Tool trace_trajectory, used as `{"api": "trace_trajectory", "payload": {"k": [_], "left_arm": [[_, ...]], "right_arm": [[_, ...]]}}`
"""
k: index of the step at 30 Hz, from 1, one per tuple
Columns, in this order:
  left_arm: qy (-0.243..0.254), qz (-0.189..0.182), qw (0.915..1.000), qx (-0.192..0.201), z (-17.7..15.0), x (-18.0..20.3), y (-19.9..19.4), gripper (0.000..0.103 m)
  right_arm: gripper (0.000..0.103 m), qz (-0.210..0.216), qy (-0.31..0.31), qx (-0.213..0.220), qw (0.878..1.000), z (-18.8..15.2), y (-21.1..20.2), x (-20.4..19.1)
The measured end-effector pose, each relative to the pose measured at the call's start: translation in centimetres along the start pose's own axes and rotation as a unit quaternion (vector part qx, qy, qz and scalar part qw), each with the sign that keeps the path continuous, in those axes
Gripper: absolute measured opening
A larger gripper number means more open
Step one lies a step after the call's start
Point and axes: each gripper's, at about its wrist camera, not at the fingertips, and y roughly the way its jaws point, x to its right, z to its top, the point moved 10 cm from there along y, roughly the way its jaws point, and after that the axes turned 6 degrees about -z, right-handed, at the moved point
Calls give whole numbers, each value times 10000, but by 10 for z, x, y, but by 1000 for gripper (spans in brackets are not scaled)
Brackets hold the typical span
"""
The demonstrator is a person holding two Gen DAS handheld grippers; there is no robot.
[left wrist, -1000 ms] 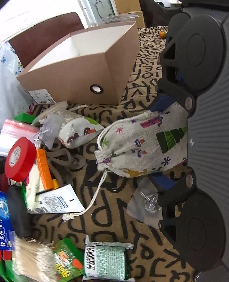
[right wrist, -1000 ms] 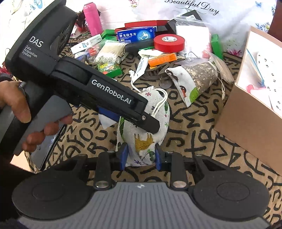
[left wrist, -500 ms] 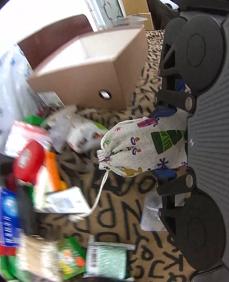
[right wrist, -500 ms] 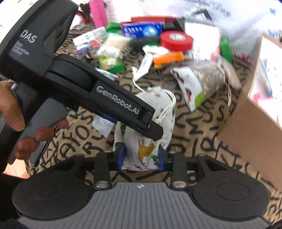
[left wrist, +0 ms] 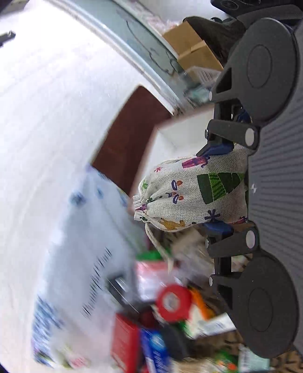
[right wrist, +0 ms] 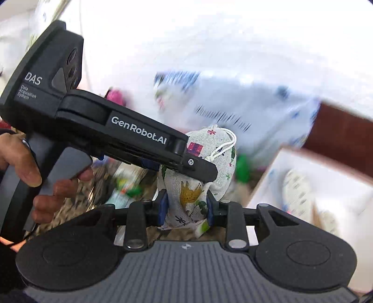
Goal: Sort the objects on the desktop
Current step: 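Carry both cloth bags over the white box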
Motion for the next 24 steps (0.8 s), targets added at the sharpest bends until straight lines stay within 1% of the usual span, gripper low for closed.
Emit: {"api": "trace_trajectory", "payload": {"k": [4, 9, 13, 17, 22, 24], "left_arm": [[275, -172, 9995, 2, 20, 27, 21, 55], [503, -418, 9978, -145, 26, 56, 60, 55], [661, -676, 9948, -385, 21, 77, 100, 56], [774, -837, 9910, -706, 11, 93, 138, 56], [810, -995, 9863, -1040, 3, 100, 181, 56], [798, -1000, 9851, -1146, 1, 99, 198, 56]], "right_arm": [[31, -313, 86, 251, 9992, 13, -10, 29], [31, -747, 314, 336, 9961, 13, -16, 69], [31, -1098, 530, 276, 9922, 1, -20, 108], [31, -1400, 753, 117, 9872, -18, -19, 142], [31, -1649, 1015, -47, 9811, -37, -12, 172], [31, -1728, 1085, -117, 9789, -45, -7, 182]]}}
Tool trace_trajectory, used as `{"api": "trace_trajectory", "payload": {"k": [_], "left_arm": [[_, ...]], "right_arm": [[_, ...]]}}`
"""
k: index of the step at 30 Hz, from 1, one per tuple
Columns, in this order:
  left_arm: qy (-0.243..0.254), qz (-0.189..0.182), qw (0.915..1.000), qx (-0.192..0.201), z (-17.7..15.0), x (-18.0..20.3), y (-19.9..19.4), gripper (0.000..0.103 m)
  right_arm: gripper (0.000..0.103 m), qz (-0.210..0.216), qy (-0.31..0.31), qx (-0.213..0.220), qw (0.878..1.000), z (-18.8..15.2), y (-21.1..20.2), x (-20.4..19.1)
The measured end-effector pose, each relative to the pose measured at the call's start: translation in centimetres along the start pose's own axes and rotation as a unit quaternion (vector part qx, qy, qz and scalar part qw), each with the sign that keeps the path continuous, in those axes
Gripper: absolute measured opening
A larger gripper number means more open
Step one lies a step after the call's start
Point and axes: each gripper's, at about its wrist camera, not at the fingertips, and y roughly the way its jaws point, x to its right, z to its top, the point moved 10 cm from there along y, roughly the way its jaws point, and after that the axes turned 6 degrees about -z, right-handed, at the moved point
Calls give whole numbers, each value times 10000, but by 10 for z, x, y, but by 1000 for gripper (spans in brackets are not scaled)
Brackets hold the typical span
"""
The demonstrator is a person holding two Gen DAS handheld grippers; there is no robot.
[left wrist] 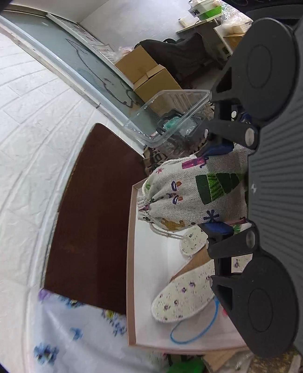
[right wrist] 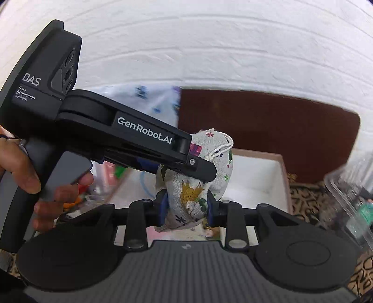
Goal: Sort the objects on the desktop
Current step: 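Carry both cloth bags over the white box, then open both tools to drop the cloth bags into the box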
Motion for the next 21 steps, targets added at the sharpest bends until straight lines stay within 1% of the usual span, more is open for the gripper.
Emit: {"api": "trace_trajectory", "payload": {"k": [1, 3, 5, 6, 7, 8, 9, 10, 11, 12, 15, 18, 21], "left_arm": [[-7, 18, 10000, -42, 0, -4, 8, 57], [-53, 54, 9999, -139, -1, -13, 23, 65], [-183, 146, 9994, -267, -4, -25, 34, 84], [-270, 215, 9988, -354, -8, -32, 37, 86], [-356, 290, 9978, -469, -12, -39, 39, 90], [-419, 344, 9968, -581, -15, -44, 41, 94], [-457, 391, 9958, -688, -20, -49, 41, 96], [-479, 441, 9950, -762, -24, -53, 40, 101], [-497, 486, 9943, -804, -28, -56, 39, 101], [-513, 505, 9940, -821, -30, -58, 38, 102], [-502, 558, 9939, -803, -34, -61, 32, 102], [-326, 613, 9943, -806, -35, -57, 26, 103], [-182, 647, 9945, -798, -33, -49, 22, 103]], "right_arm": [[31, -44, 31, -34, 10000, -3, 5, 4], [31, -145, 100, -139, 9997, -9, 21, 13], [33, -328, 137, -402, 9986, -21, 40, 23], [35, -422, 158, -631, 9970, -30, 51, 27], [48, -502, 199, -865, 9948, -38, 60, 30], [58, -565, 252, -1038, 9927, -45, 67, 32], [62, -577, 284, -1121, 9916, -50, 70, 31], [74, -553, 292, -1149, 9914, -53, 71, 28], [83, -529, 274, -1154, 9915, -56, 71, 24], [86, -523, 255, -1166, 9915, -59, 72, 21], [87, -504, 275, -1262, 9903, -64, 74, 11], [89, -550, 356, -1292, 9895, -65, 74, 5], [94, -601, 406, -1336, 9884, -63, 74, 4]]}}
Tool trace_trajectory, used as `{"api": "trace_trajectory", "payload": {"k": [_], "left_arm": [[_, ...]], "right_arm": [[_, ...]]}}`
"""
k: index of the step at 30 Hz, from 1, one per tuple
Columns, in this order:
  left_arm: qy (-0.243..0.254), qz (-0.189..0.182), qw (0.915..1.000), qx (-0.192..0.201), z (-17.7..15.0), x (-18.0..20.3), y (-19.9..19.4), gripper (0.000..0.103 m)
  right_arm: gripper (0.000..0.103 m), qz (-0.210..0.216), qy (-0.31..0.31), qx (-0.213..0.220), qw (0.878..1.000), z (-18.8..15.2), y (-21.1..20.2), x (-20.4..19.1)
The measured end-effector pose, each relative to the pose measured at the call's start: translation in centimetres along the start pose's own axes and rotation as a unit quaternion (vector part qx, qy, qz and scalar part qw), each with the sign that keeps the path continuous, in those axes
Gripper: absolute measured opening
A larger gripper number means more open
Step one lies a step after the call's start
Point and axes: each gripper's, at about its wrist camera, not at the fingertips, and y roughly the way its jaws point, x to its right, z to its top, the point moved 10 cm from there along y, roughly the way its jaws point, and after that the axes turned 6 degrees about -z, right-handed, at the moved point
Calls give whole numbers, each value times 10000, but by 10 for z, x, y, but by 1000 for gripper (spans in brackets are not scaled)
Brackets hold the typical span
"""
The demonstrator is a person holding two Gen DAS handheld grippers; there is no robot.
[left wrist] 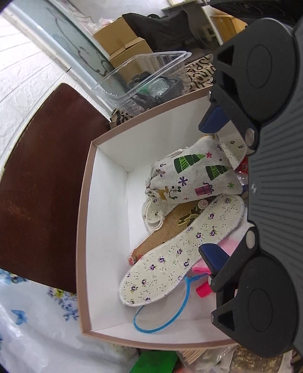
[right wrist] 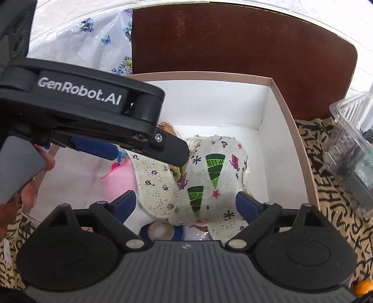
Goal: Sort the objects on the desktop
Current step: 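Open both tools to drop the cloth bags into the box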
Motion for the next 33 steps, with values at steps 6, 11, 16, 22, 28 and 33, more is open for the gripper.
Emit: {"api": "trace_trajectory", "payload": {"k": [6, 11, 16, 22, 28, 33], "left_arm": [[192, 120, 9996, 181, -1, 9, -18, 103], [509, 372, 9975, 306, -3, 19, -35, 103], [641, 515, 9951, 541, -5, 29, -57, 103], [982, 921, 9885, 687, -16, 37, -77, 103], [1065, 1252, 9825, 881, -33, 44, -97, 103], [1305, 1387, 9778, 873, -49, 54, -105, 103]], "right_arm": [[95, -80, -63, -82, 9999, -6, -10, -4], [95, -102, -96, -47, 9999, -6, -21, -6], [95, -121, -132, 27, 9998, -10, -39, -8], [95, -174, -142, 114, 9997, -15, -61, -11], [95, -280, -135, 181, 9994, -24, -82, -10], [95, -339, -102, 193, 9992, -37, -97, -10]]}}
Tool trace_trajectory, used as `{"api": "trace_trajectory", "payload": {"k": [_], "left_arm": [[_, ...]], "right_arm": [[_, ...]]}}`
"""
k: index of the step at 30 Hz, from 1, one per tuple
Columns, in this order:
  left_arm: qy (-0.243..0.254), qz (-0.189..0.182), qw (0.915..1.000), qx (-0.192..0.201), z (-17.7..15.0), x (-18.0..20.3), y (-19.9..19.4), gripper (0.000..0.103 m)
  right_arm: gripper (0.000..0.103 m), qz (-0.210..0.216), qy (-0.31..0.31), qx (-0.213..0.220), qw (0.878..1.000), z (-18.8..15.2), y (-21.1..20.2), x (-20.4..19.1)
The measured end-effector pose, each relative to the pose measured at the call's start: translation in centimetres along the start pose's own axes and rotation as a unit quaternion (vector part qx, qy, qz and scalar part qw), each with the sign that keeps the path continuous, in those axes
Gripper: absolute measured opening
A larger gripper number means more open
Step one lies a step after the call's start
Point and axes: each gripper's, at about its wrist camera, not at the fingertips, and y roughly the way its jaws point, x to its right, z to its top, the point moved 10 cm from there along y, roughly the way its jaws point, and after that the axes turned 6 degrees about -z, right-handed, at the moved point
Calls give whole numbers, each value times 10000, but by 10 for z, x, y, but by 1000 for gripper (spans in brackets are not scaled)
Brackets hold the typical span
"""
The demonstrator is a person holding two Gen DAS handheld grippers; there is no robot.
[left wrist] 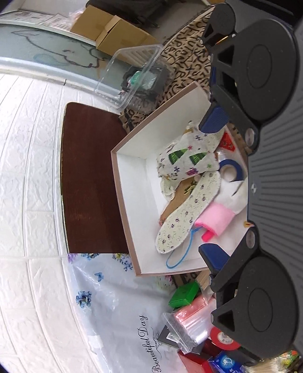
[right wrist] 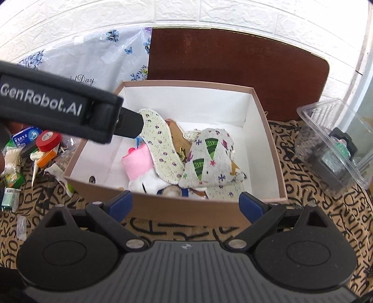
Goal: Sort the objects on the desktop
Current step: 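Open both tools to drop the cloth bags into the box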
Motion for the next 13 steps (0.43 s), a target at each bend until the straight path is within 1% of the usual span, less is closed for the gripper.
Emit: {"api": "trace_trajectory", "payload": {"k": [3, 8, 11, 13], "left_arm": [[62, 4, 10000, -33, -8, 7, -4, 103], [77, -117, 9999, -87, -18, 15, -10, 103], [45, -255, 9997, 16, -22, 19, -16, 103], [22, -254, 9997, -9, -23, 19, -17, 103]], "right_arm": [[95, -32, 60, -2, 10000, -8, -8, 0], [95, -67, 117, 10, 9999, -17, -19, 1], [95, -120, 147, 28, 9998, -19, -23, 3], [95, -136, 182, 52, 9997, -20, -27, 4]]}}
